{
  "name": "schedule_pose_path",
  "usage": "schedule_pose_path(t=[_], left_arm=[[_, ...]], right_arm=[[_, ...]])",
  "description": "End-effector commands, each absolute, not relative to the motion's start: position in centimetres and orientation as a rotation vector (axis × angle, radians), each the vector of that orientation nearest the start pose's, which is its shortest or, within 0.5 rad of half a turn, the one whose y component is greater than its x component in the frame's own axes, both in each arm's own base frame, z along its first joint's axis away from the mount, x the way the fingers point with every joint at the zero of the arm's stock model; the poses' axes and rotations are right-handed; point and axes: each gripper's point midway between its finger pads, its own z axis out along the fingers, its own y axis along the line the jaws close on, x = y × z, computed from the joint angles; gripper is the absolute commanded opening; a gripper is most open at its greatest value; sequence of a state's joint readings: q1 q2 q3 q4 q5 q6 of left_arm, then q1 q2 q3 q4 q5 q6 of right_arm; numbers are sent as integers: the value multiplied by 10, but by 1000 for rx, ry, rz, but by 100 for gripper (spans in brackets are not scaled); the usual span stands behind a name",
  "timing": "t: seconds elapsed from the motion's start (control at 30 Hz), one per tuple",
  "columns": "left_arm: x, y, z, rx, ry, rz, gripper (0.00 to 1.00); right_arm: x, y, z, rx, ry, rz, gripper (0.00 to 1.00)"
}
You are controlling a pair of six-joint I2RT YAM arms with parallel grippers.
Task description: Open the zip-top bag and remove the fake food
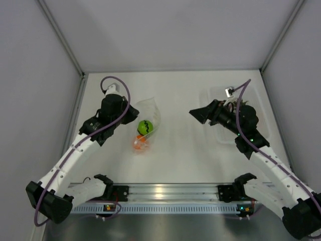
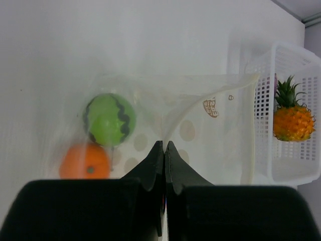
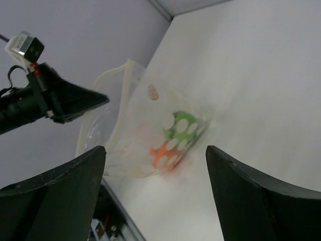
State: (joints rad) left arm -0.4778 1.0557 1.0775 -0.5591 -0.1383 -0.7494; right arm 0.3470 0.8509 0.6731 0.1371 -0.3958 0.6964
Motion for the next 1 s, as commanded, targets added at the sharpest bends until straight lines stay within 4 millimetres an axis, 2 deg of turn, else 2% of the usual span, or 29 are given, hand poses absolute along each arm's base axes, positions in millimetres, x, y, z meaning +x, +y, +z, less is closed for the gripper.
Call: schedule_pose_path(t=[0.0,0.07,0.1,0.13,0.2,0.23,0.27,0.3,0.37,0.5,0.57,0.73,0.77,0.9,0.97], left_arm=[[301,-168,286,-461,1981,-724,0],[298,-173,279,-482,1977,-749,0],[299,-177,287,-516,1936,-803,0],[295,-183,276,-523,1948,-821,0],[296,-194,283,-558,1901,-900,0],[292,-203,280,-553,1908,-920,0],[295,-204,280,-569,1897,-906,0],[295,-210,281,-575,1892,-918,0],[292,-231,283,-543,1906,-940,0],[288,-259,292,-550,1885,-1004,0],[285,-271,299,-571,1864,-1043,0],[286,-285,296,-682,1842,-1103,0],[287,-290,302,-698,1810,-1148,0],[289,-309,299,-697,1830,-1183,0],[289,-314,306,-688,1825,-1193,0]], right_arm=[[240,237,334,-150,1646,1302,81],[237,250,330,-125,1703,1274,74],[238,253,326,-109,1728,1252,69],[239,254,328,-90,1738,1226,66],[237,261,314,-60,1797,1140,61],[237,263,313,-56,1807,1113,61],[228,272,316,-88,1812,1110,61],[229,276,312,-96,1823,1074,59],[222,287,318,-127,1829,1075,56],[223,300,310,-165,1879,1048,36],[230,294,306,-134,1888,992,36],[247,258,266,-51,1958,743,35],[252,251,261,-43,1968,693,35],[262,242,248,-65,2025,590,37],[268,241,245,-86,2044,626,39]])
